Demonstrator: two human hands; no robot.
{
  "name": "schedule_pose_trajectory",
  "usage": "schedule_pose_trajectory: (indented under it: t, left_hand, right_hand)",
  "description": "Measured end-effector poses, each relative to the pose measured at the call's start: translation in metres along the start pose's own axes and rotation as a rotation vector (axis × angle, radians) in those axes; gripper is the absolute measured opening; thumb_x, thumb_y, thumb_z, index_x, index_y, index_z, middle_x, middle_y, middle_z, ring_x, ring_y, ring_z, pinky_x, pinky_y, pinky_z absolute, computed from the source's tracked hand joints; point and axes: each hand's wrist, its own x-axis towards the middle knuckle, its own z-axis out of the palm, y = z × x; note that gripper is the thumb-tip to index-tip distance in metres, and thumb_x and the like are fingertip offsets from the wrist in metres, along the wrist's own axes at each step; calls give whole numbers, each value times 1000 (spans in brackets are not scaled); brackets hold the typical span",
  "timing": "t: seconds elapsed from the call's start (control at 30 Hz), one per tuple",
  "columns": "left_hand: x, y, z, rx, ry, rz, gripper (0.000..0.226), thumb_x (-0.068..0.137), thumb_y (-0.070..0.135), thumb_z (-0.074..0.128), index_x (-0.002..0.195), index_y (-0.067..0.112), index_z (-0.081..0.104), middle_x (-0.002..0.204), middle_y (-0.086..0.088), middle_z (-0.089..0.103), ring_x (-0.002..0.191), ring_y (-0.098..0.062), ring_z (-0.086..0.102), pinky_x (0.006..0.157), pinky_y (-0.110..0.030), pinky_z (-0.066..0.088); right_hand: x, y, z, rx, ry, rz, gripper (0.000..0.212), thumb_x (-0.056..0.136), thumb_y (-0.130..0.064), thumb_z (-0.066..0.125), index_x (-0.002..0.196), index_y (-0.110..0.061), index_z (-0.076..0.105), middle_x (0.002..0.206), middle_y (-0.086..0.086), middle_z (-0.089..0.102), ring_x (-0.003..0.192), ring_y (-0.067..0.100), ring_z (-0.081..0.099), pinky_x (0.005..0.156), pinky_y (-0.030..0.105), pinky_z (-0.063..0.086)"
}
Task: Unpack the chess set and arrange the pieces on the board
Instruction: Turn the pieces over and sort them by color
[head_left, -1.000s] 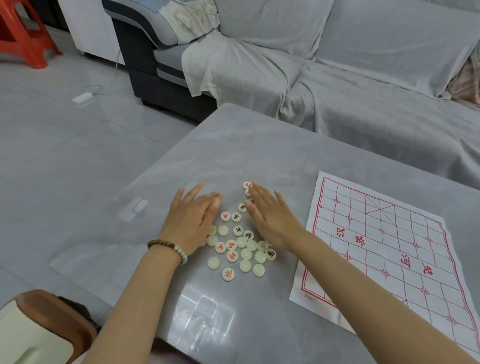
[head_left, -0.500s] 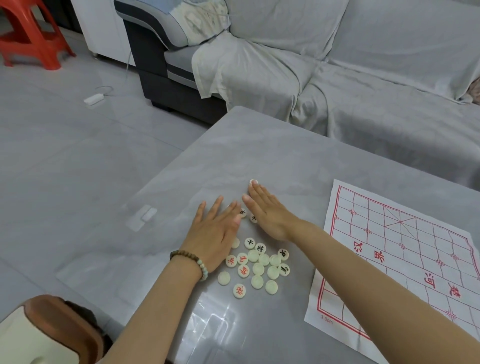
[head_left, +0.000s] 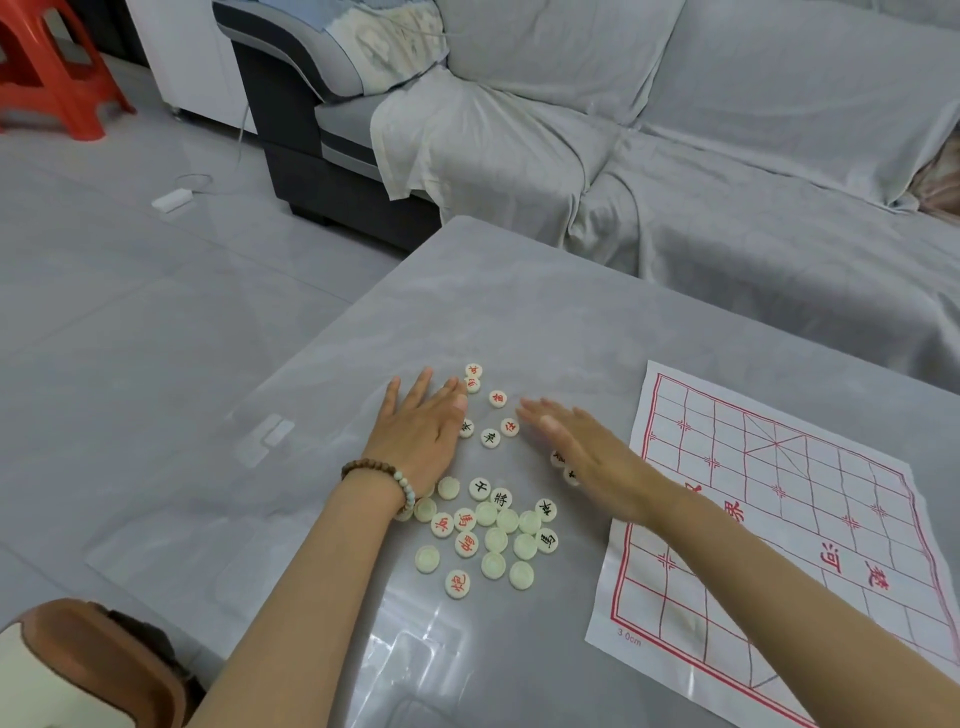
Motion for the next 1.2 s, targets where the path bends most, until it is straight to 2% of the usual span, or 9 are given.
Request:
schedule_pose_trajectory:
  t: [0.07, 0.17, 0.23, 0.33, 0.43, 0.9, 0.97, 1.1, 1.2]
  left_hand:
    - [8, 4, 1, 35, 5, 18, 50, 99, 28, 3, 147, 26, 13, 154, 14, 9, 141, -5, -10, 114, -32, -15]
    - [20, 8, 4, -12, -2, 61, 49, 99, 25, 4, 147, 28, 15, 154, 13, 9, 141, -6, -9, 114, -32, -14]
    - [21, 6, 5, -37, 55, 85, 52, 97, 32, 1, 147, 29, 16, 155, 12, 9, 142, -8, -9, 113, -29, -15]
    - [11, -6, -4, -71, 304, 62, 69, 85, 48, -8, 145, 29, 20, 154, 8, 13, 143, -12, -6, 109, -23, -16]
    - [2, -21, -16, -180, 375, -13, 73, 83, 53, -8, 143, 29, 26, 153, 8, 19, 142, -9, -2, 111, -23, -13]
    - [-44, -23, -9, -323, 227, -47, 64, 87, 47, 1, 141, 30, 31, 149, 14, 25, 140, -1, 2, 111, -18, -7]
    - [-44, -22, -5, -320, 175, -9, 65, 86, 48, 1, 140, 29, 32, 149, 14, 27, 140, -1, 5, 113, -20, -3]
    - [-45, -21, 2, -298, 97, 39, 62, 87, 48, 5, 139, 30, 35, 147, 14, 30, 140, -3, 11, 114, -21, 1]
    - [-49, -24, 7, -217, 60, 67, 61, 89, 51, 8, 139, 30, 36, 147, 11, 32, 140, -7, 16, 116, -28, 8]
  right_hand:
    - [4, 1, 8, -187, -57, -71, 62, 92, -51, 5, 147, -31, 24, 153, -20, 16, 140, -6, 1, 117, 26, -6]
    - [18, 3, 12, -217, -51, -62, 54, 97, -46, 7, 148, -32, 18, 154, -21, 11, 141, -3, -3, 116, 27, -10]
    - [26, 2, 11, -160, -31, -35, 49, 100, -41, 10, 148, -33, 15, 155, -19, 9, 142, -2, -2, 116, 26, -9]
    - [17, 0, 10, 70, 31, -7, 49, 99, -44, 13, 147, -36, 19, 154, -22, 10, 139, -8, 2, 116, 23, 0]
    - [-6, -4, 18, 250, 5, 8, 53, 94, -52, 13, 145, -40, 20, 152, -28, 11, 136, -15, 4, 114, 18, 3]
    - [7, -27, 49, -157, -107, -143, 50, 101, -39, 14, 149, -24, 10, 157, -13, 3, 142, -3, -3, 116, 21, -5]
    - [-6, -22, 47, -103, -116, -126, 50, 101, -40, 14, 149, -26, 13, 156, -16, 6, 140, -6, 0, 116, 20, -3]
    - [-28, -18, 28, 311, 30, 11, 50, 97, -49, 14, 145, -38, 23, 150, -28, 14, 136, -15, 9, 112, 16, 6]
    - [-45, -16, 26, 201, 7, -17, 49, 98, -49, 13, 145, -39, 22, 151, -29, 13, 135, -17, 4, 111, 12, 1]
